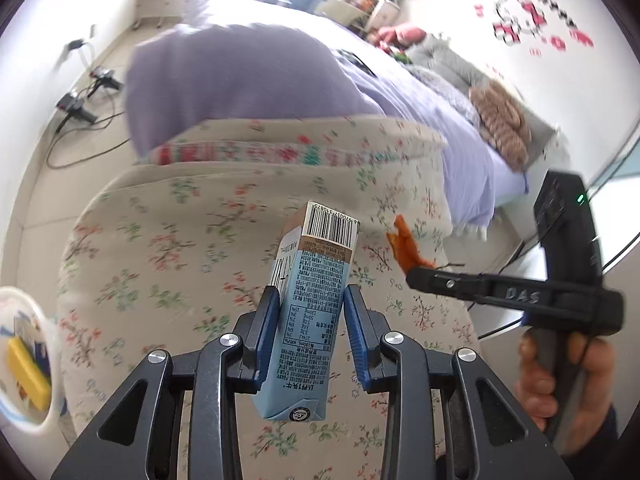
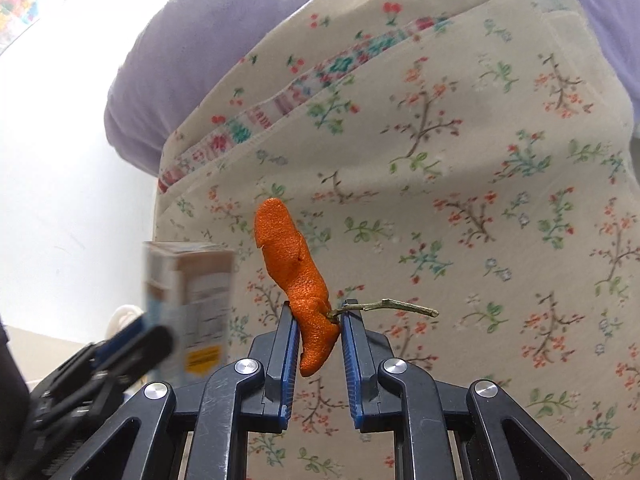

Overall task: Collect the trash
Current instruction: 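Carry carton and orange peel over the bucket and open both grippers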

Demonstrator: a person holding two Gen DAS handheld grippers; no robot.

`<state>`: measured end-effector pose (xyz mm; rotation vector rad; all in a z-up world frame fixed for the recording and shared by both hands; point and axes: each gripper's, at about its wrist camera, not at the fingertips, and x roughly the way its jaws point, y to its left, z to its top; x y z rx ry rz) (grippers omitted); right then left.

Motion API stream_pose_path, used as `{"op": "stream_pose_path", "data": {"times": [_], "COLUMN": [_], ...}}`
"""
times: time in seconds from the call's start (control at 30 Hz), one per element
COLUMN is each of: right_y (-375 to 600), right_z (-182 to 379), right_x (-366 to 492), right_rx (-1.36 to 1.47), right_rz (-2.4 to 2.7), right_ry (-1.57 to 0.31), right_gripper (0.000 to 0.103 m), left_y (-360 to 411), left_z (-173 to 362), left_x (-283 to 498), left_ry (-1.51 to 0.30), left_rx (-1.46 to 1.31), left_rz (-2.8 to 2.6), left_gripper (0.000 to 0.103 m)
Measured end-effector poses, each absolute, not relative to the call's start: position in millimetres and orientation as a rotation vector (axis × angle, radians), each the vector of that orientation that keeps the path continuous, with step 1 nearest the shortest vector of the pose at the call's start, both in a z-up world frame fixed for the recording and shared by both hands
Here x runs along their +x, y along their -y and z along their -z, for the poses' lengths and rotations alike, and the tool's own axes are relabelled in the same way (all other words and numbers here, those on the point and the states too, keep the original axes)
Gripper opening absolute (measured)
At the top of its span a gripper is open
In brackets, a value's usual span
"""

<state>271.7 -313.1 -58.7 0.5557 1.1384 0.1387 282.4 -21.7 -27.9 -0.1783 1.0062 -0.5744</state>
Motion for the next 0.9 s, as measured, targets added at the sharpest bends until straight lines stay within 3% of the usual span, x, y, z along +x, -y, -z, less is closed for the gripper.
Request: {"op": "stream_pose_path", "data": {"times": [0.57,0.9], "right_y": [156.0,57.3], "right_z": [76.0,99.6], "right_x": [295.5,310.6], "right_rx": [0.416,0.378], "right_rz": [-0.346,-0.476], "right_ry": [-1.2,-1.268], "right_gripper": [0.019,0.019], "left_y": [-152.6,-259.4], "left_z": [50.8,91.9], "left_x": [277.8,280.9], "left_ry": [-1.044,-1.08], "left_rx": [-0.442,-0.567], "left_rz": [0.264,0.014], "left_gripper": [0.035,0.035]}}
